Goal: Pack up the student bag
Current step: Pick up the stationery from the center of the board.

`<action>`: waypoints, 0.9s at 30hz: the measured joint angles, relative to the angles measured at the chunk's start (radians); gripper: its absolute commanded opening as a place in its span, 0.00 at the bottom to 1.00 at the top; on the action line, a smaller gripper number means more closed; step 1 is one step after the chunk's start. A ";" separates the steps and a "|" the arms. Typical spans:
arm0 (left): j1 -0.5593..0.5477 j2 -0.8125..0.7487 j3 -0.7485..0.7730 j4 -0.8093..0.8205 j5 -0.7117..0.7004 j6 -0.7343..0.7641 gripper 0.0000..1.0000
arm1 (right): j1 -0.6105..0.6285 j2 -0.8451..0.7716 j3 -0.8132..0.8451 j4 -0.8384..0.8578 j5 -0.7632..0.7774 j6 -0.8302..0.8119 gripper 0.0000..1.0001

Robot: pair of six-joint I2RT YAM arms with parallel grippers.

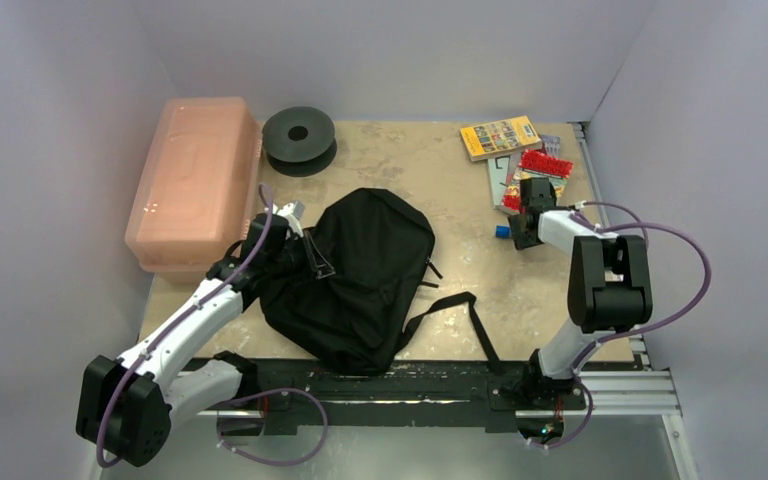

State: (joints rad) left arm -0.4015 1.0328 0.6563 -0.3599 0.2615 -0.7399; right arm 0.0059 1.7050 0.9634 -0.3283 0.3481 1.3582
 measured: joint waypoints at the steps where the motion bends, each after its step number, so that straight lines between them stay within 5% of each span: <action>1: 0.000 0.001 0.000 0.000 0.000 0.000 0.00 | 0.000 -0.009 -0.011 0.008 0.003 -0.006 0.05; 2: 0.000 0.002 0.000 0.000 0.000 0.000 0.00 | 0.000 -0.021 -0.026 0.017 0.007 -0.020 0.00; 15: 0.000 0.039 0.000 0.019 0.000 -0.002 0.00 | 0.127 -0.219 -0.133 0.198 -0.074 -0.477 0.00; 20: 0.000 0.042 0.000 0.022 0.000 -0.002 0.00 | 0.347 -0.338 -0.155 0.444 -0.313 -0.719 0.00; 27: 0.000 0.042 0.000 0.023 -0.001 -0.009 0.00 | 0.604 -0.176 -0.044 0.585 -0.629 -0.868 0.00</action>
State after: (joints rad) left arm -0.4015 1.0744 0.6563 -0.3374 0.2607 -0.7490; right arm 0.6098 1.5291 0.9195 0.2565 -0.2806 0.4904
